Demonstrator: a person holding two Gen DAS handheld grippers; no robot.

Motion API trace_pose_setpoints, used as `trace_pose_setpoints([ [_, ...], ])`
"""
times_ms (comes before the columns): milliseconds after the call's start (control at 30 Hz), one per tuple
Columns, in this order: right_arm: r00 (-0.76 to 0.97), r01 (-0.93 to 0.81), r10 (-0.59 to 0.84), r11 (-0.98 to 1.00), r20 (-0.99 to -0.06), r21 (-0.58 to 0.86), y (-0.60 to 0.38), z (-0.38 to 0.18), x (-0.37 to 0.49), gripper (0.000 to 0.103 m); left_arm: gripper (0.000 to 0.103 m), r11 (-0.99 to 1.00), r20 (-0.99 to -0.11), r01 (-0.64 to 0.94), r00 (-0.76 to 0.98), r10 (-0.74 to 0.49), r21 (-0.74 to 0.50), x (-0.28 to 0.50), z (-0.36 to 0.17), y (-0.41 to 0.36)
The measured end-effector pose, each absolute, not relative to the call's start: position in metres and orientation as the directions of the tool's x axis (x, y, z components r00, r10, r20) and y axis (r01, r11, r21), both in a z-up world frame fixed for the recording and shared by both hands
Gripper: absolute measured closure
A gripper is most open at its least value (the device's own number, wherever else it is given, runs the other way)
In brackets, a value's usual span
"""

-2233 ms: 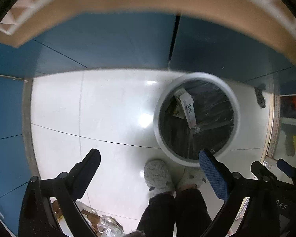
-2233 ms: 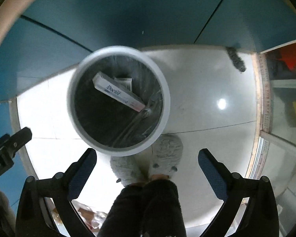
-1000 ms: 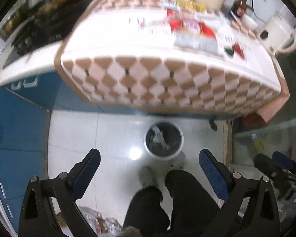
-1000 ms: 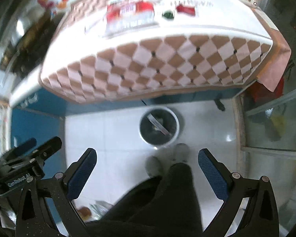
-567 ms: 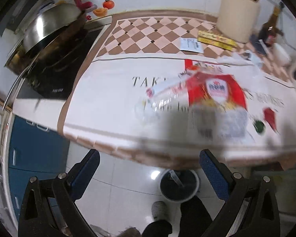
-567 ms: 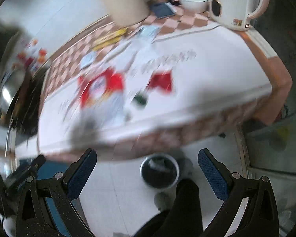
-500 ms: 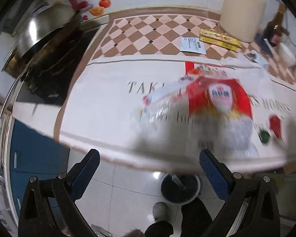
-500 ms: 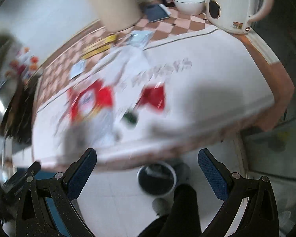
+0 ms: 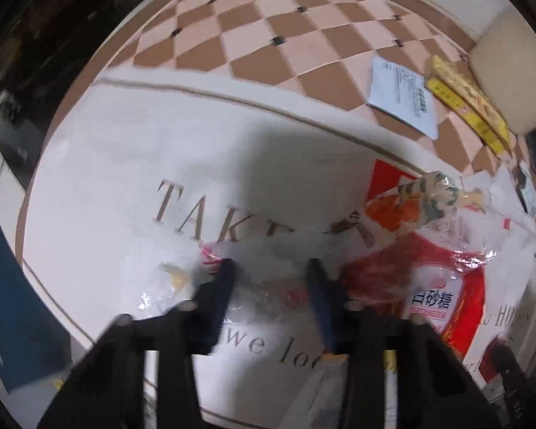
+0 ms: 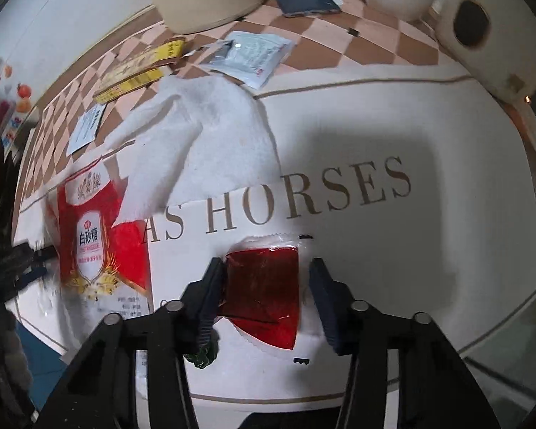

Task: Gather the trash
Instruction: 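Grasp the red wrapper with the right tool while the left tool grasps the clear plastic wrapper, then lower both wrappers over the trash bin and open both tools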

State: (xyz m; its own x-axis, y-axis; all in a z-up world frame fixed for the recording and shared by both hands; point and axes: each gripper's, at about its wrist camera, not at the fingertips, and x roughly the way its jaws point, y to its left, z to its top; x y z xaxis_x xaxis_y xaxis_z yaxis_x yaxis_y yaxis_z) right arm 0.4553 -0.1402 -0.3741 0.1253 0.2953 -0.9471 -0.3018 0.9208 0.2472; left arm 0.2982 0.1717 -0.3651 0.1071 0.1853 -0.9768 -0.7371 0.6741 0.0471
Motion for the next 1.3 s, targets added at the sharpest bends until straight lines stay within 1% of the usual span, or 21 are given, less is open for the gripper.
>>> trace_pose_setpoints([
  [33, 0.118, -0.314, 0.310, 0.913, -0.943, 0.261, -0.139, -0.373, 0.455, 0.066, 0.102, 0.679, -0.977, -0.733, 0.115, 0.180, 0.039, 0.296, -0.364, 0.171],
  [133, 0.132, -0.337, 0.308, 0.908, -0.942, 0.250, -0.134, -0.370, 0.453, 0.073, 0.102, 0.681, -0.969, -0.729, 0.116, 0.218, 0.066, 0.288, -0.354, 0.166],
  [167, 0.136, -0.332, 0.321, 0.906, -0.937, 0.262, -0.135, -0.368, 0.453, 0.080, 0.102, 0.683, -0.966, -0.728, 0.127, 0.226, 0.064, 0.284, -0.347, 0.163],
  [200, 0.140, -0.330, 0.333, 0.903, -0.932, 0.273, -0.136, -0.365, 0.453, 0.099, 0.102, 0.686, -0.963, -0.725, 0.139, 0.232, 0.061, 0.281, -0.341, 0.161],
  [333, 0.139, -0.317, 0.388, 0.889, -0.911, 0.330, -0.142, -0.348, 0.455, 0.099, 0.102, 0.710, -0.927, -0.697, 0.195, 0.319, 0.098, 0.257, -0.297, 0.140],
  [433, 0.141, -0.298, 0.446, 0.871, -0.884, 0.392, -0.152, -0.336, 0.450, 0.099, 0.102, 0.724, -0.910, -0.684, 0.238, 0.339, 0.091, 0.241, -0.271, 0.125],
  [500, 0.147, -0.273, 0.487, 0.857, -0.861, 0.438, -0.164, -0.324, 0.442, 0.099, 0.102, 0.737, -0.906, -0.671, 0.264, 0.331, 0.074, 0.228, -0.256, 0.115],
  [533, 0.153, -0.265, 0.502, 0.851, -0.851, 0.454, -0.170, -0.317, 0.436, 0.099, 0.102, 0.746, -0.906, -0.663, 0.277, 0.320, 0.061, 0.209, -0.250, 0.105],
  [567, 0.159, -0.258, 0.517, 0.844, -0.841, 0.470, -0.174, -0.311, 0.431, 0.100, 0.102, 0.750, -0.907, -0.659, 0.282, 0.313, 0.054, 0.204, -0.249, 0.103],
  [633, 0.169, -0.250, 0.546, 0.829, -0.821, 0.500, -0.185, -0.297, 0.416, 0.099, 0.102, 0.761, -0.912, -0.648, 0.291, 0.289, 0.034, 0.169, -0.249, 0.088],
  [733, 0.171, -0.237, 0.571, 0.815, -0.803, 0.529, -0.201, -0.280, 0.385, 0.100, 0.102, 0.783, -0.930, -0.622, 0.278, 0.241, 0.017, 0.145, -0.264, 0.069],
  [867, 0.140, -0.260, 0.564, 0.814, -0.814, 0.519, -0.211, -0.271, 0.325, 0.100, 0.102, 0.808, -0.964, -0.589, 0.210, 0.164, 0.009, 0.094, -0.307, 0.054],
  [967, 0.102, -0.270, 0.536, 0.825, -0.838, 0.496, -0.212, -0.291, 0.275, 0.100, 0.102, 0.817, -0.988, -0.576, 0.125, 0.088, 0.000, 0.067, -0.366, 0.048],
  [1033, 0.066, -0.246, 0.508, 0.842, -0.859, 0.479, -0.213, -0.323, 0.242, 0.100, 0.102, 0.823, -0.996, -0.567, 0.070, 0.059, 0.009, 0.062, -0.405, 0.046],
  [1067, 0.040, -0.227, 0.492, 0.852, -0.870, 0.471, -0.213, -0.345, 0.227, 0.100, 0.102, 0.824, -0.999, -0.566, 0.029, 0.026, 0.005, 0.060, -0.437, 0.044],
  [1233, -0.093, -0.123, 0.420, 0.895, -0.903, 0.429, -0.211, -0.472, 0.177, 0.100, 0.102, 0.795, -0.988, -0.605, -0.089, -0.128, -0.049, 0.065, -0.573, 0.039],
  [1300, -0.122, -0.100, 0.391, 0.910, -0.913, 0.403, -0.211, -0.526, 0.166, 0.100, 0.102, 0.775, -0.976, -0.629, -0.127, -0.179, -0.061, 0.071, -0.639, 0.037],
])
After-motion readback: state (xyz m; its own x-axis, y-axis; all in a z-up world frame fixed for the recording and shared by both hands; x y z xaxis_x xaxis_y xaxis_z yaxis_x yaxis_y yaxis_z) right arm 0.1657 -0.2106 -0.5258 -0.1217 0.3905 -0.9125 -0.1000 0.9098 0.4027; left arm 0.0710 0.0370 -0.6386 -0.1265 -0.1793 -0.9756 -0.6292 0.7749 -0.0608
